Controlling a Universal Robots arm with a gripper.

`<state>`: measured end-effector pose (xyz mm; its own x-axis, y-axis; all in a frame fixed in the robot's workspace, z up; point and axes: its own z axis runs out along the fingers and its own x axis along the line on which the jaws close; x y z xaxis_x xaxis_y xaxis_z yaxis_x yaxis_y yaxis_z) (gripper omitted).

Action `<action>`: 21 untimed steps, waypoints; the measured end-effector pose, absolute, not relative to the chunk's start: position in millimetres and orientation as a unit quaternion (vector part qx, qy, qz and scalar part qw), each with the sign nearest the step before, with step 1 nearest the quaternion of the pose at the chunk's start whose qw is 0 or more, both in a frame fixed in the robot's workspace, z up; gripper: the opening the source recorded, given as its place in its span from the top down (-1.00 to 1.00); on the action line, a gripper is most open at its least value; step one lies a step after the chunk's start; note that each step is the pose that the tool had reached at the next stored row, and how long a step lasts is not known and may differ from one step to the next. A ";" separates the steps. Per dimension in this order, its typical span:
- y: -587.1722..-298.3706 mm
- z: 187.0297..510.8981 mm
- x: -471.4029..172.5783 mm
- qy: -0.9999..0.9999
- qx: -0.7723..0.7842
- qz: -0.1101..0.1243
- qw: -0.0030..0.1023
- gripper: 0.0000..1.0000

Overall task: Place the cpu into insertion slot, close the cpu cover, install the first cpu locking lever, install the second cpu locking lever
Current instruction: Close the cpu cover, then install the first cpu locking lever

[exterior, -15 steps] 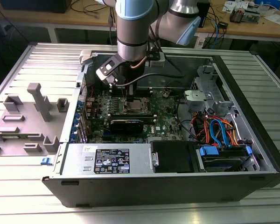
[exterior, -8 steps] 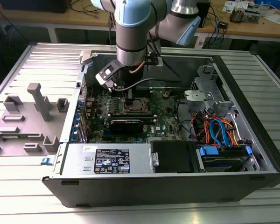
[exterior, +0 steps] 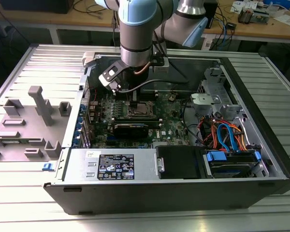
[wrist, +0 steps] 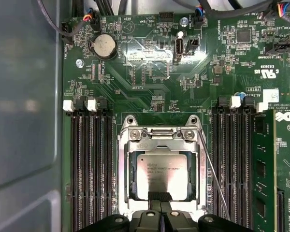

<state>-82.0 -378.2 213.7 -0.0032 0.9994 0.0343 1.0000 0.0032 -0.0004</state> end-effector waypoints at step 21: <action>-378.2 214.5 -61.8 -0.708 -0.706 -0.012 0.012 0.79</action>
<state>-61.8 -378.2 214.5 -0.0031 0.9994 0.0342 1.0000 0.0032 -0.0004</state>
